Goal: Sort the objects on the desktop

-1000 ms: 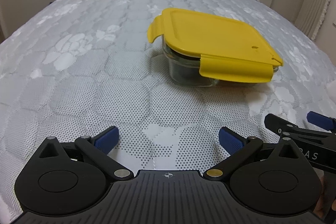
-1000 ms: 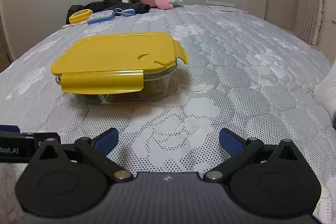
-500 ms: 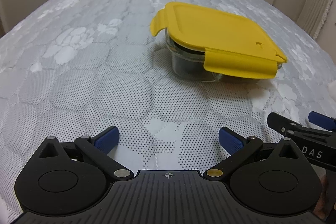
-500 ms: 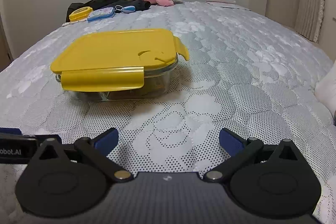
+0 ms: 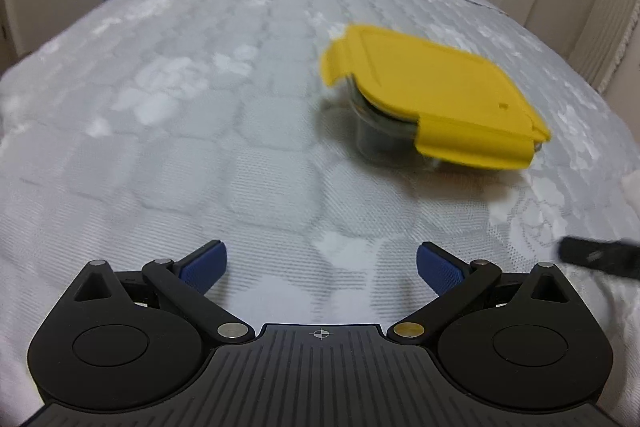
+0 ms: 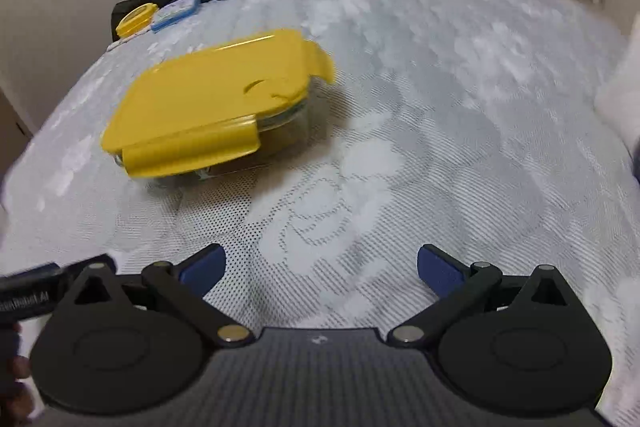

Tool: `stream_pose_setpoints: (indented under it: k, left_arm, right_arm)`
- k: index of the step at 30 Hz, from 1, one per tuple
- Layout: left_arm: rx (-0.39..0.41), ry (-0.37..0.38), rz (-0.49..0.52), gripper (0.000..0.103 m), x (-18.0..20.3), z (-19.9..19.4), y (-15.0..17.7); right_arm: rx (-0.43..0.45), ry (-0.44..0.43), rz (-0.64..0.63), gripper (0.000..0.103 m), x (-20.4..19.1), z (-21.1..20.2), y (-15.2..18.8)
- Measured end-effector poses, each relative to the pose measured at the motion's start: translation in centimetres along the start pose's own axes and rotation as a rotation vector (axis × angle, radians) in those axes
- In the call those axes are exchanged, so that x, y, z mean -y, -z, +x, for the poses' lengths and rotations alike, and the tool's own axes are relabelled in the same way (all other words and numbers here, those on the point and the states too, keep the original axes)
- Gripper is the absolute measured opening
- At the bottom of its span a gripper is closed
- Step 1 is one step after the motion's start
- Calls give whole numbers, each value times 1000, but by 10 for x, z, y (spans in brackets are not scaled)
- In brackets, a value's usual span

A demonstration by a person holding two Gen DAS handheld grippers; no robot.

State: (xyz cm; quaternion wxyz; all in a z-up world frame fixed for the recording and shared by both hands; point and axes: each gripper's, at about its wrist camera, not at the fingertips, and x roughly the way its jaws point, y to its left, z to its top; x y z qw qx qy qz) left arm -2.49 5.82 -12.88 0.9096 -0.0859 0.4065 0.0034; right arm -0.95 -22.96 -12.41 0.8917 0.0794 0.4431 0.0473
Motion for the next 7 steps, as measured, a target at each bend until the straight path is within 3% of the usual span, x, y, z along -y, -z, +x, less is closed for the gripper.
stream_pose_setpoints:
  k: [2,4,7]
  left_arm:
    - [18,7,-21,103,-18,-7,-21]
    - [31,-41,-21,103,-38,7,-53]
    - [65,-147,-7,103,-68,66,-107]
  right_arm:
    - [29,30,-24,103,17,-3,-22]
    - [84,80,-71,103,35,-1,-49]
    - [115,150,-92,103,64,51,-96]
